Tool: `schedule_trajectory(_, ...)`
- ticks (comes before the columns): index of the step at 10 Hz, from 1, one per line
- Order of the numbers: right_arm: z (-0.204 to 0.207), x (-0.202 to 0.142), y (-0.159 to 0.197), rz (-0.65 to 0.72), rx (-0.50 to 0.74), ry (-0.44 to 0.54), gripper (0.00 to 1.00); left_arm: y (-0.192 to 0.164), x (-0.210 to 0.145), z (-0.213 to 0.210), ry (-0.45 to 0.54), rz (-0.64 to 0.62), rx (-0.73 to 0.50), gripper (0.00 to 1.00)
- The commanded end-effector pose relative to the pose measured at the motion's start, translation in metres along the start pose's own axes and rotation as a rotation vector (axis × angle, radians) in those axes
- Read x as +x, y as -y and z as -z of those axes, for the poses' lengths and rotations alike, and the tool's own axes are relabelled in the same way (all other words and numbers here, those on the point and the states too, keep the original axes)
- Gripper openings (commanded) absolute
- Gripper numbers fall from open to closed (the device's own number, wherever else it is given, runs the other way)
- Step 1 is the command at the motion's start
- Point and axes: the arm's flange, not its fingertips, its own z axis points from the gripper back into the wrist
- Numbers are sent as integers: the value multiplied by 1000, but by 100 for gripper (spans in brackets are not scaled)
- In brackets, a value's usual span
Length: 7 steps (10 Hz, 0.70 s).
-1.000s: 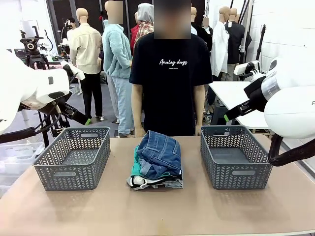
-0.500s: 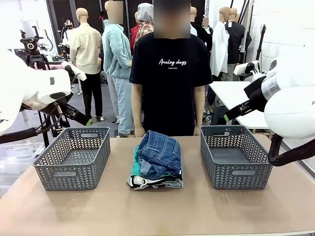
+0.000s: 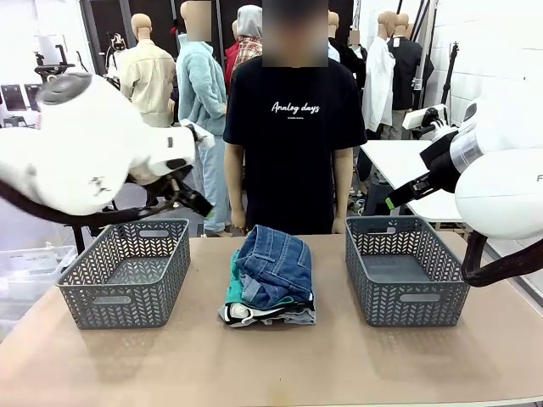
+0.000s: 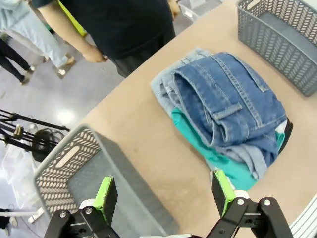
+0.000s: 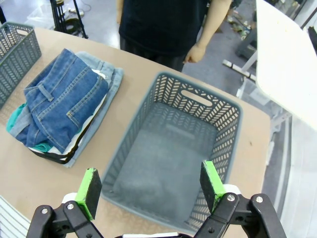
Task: Sort the tops and bottoms.
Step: Lift clothes from the center of the table with your left hand.
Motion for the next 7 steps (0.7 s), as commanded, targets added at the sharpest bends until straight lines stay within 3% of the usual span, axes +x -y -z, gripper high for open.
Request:
schedule_trajectory(1, 2, 1, 0, -8, -9, 8, 100, 4, 31, 44, -92, -15, -8, 100)
schedule_trajectory(3, 2, 1, 0, -8, -9, 8, 100, 13, 47, 74, -140, -52, -4, 100)
schedule_trajectory(4, 2, 1, 0, -8, -9, 8, 100, 3, 44, 67, -123, -33, 166, 100)
schedule_trajectory(5, 2, 1, 0, -8, -9, 8, 100, 7, 27, 70, -105, -22, -47, 100)
schedule_trajectory(7, 2, 1, 0, -8, -9, 8, 100, -3, 32, 76, -111, -28, 17, 100)
